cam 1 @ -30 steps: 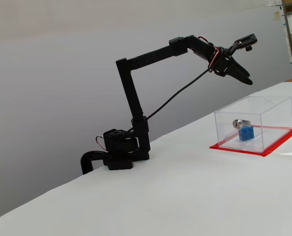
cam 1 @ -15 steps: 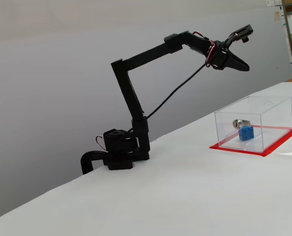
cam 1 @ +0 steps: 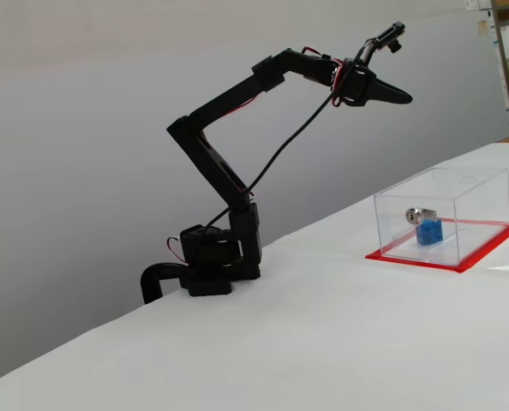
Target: Pick the blue lego brick and place it into the transparent box
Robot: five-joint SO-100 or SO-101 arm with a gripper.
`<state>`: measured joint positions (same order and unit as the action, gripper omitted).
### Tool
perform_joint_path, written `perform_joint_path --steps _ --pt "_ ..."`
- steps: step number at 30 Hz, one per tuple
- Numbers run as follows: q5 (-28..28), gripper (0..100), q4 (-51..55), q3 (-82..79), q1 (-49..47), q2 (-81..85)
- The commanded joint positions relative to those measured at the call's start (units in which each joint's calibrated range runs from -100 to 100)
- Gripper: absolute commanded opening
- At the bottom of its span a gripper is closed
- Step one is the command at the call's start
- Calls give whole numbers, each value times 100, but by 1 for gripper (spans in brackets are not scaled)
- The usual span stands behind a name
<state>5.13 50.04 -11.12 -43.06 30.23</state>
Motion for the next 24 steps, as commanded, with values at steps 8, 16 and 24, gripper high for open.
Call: perform_joint_path --steps 8,16,24 --pt "-116 2 -43 -1022 1300 1716" --pt "-111 1 -43 -1854 2446 2743" --pt "-116 1 -35 -2351 3230 3353"
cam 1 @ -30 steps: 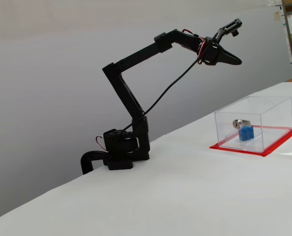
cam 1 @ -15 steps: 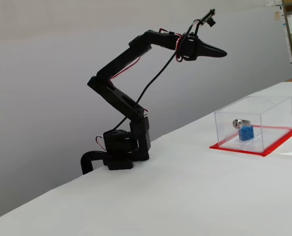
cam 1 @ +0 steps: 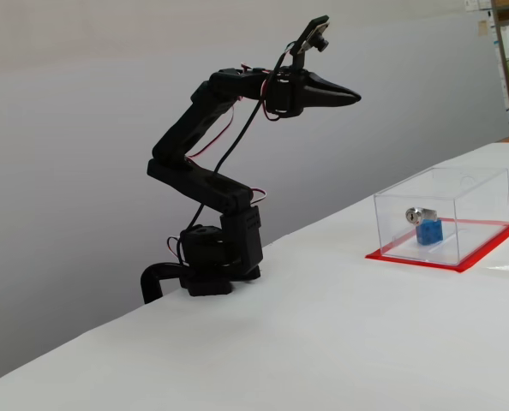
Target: Pick the blue lego brick and place it into the transparent box
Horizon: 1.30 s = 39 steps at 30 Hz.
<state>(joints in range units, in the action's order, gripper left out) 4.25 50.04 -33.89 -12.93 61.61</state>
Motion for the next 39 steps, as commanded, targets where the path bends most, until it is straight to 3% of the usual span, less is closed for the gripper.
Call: perform_joint_path --steps 1,27,39 --pt "-28 1 -35 -146 276 292" --pt "-23 1 -122 -4504 2243 3551" --pt "-28 1 -130 -5770 2620 3822"
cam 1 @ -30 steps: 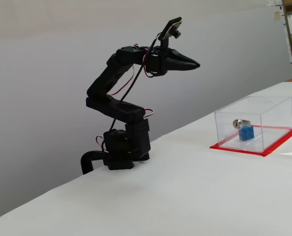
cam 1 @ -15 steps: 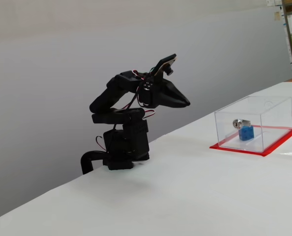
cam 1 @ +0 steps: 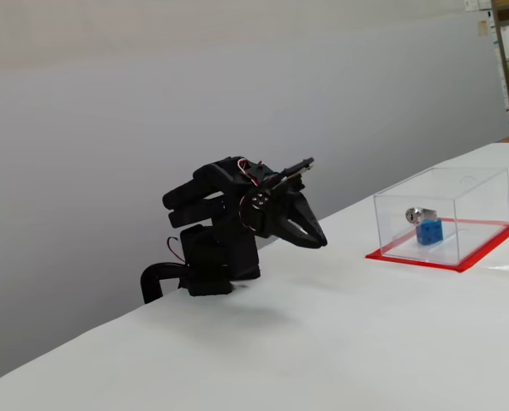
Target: Pick the blue lego brick and place it into the transparent box
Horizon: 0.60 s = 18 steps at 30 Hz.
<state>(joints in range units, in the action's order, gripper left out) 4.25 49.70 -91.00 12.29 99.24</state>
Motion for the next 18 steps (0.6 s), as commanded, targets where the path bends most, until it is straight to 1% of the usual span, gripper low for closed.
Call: perform_joint_path --steps 1,13,18 --pt "-34 1 -96 -105 121 59" --pt "-49 1 -79 -828 136 68" --pt "-248 1 43 -828 128 68"
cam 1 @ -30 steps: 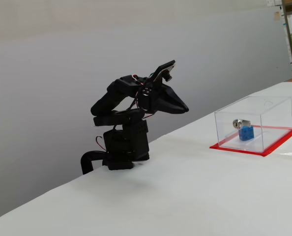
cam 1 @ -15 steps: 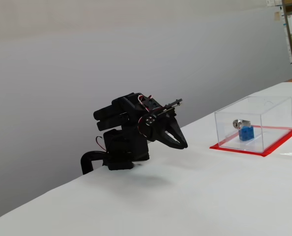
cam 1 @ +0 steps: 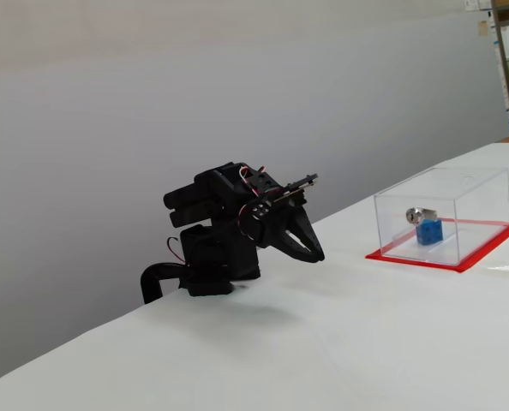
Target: Pick the blue lego brick and place it into the transparent box
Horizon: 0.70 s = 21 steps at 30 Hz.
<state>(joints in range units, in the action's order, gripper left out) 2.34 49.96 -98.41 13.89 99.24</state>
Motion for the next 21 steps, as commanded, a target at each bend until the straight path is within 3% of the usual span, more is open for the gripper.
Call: perform_joint_path --steps 1,21 --pt "-52 1 104 -87 -47 68" --pt "-10 1 731 103 -601 68"
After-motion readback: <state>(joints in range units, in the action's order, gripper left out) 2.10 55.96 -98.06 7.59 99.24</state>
